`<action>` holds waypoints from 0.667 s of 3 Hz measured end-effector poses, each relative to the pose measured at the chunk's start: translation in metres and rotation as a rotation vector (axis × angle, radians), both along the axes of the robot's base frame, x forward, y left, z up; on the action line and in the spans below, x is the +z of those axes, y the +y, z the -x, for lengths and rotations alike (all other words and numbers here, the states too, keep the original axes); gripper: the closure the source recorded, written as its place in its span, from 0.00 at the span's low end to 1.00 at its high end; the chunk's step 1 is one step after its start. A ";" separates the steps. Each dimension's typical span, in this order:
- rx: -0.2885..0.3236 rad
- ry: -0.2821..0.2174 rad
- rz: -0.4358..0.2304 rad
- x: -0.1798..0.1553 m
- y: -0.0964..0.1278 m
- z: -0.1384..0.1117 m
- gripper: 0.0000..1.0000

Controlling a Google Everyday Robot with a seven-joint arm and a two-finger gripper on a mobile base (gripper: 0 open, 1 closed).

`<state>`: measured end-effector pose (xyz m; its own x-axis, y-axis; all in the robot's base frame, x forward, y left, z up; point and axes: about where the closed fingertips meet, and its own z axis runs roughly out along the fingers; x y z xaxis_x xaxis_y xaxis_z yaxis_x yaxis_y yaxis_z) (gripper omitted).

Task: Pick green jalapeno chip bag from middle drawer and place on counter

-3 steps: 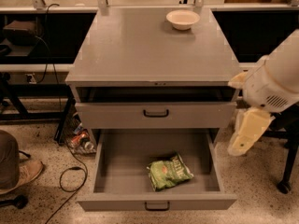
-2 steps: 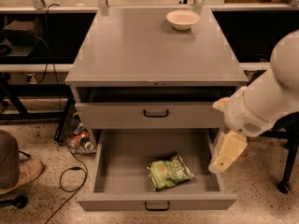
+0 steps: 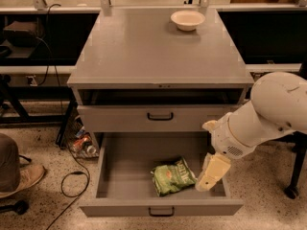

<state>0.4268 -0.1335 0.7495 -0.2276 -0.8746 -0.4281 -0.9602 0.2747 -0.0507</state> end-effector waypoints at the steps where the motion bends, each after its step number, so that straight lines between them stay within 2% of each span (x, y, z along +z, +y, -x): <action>1: -0.023 0.029 -0.040 -0.034 0.003 -0.002 0.00; 2: -0.078 0.053 -0.083 -0.114 0.007 -0.017 0.00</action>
Offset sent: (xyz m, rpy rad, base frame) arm 0.0502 0.0060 -0.1870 0.1464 0.0248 -0.1627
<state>0.4436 -0.1264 0.6358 -0.3175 -0.8154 -0.4840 -0.9366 0.3495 0.0255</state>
